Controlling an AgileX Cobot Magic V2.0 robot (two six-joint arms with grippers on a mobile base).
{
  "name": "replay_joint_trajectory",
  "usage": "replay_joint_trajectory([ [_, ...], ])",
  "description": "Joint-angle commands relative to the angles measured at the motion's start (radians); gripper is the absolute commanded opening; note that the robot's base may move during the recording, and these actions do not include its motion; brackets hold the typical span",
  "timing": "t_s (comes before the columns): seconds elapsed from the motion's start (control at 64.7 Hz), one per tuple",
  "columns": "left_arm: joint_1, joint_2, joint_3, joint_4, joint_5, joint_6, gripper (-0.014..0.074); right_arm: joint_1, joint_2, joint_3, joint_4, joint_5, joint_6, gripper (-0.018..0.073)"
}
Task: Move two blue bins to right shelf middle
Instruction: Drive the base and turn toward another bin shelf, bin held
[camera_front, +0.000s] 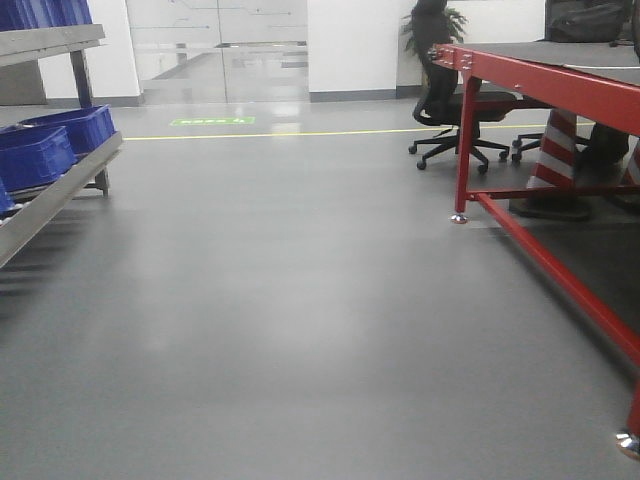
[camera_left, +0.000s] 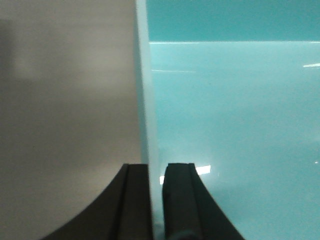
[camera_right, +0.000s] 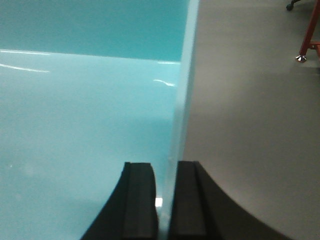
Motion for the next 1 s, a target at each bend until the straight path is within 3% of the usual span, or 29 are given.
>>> replay_joint_trajectory([
  [0.0, 0.002, -0.017, -0.012, -0.004, -0.041, 0.006, -0.0111, -0.006, -0.019, -0.008, -0.003, -0.045, -0.017, -0.0153],
  [0.989, 0.002, -0.017, -0.012, 0.002, -0.041, 0.006, -0.0111, -0.006, -0.019, -0.008, -0.003, -0.045, -0.017, -0.0153],
])
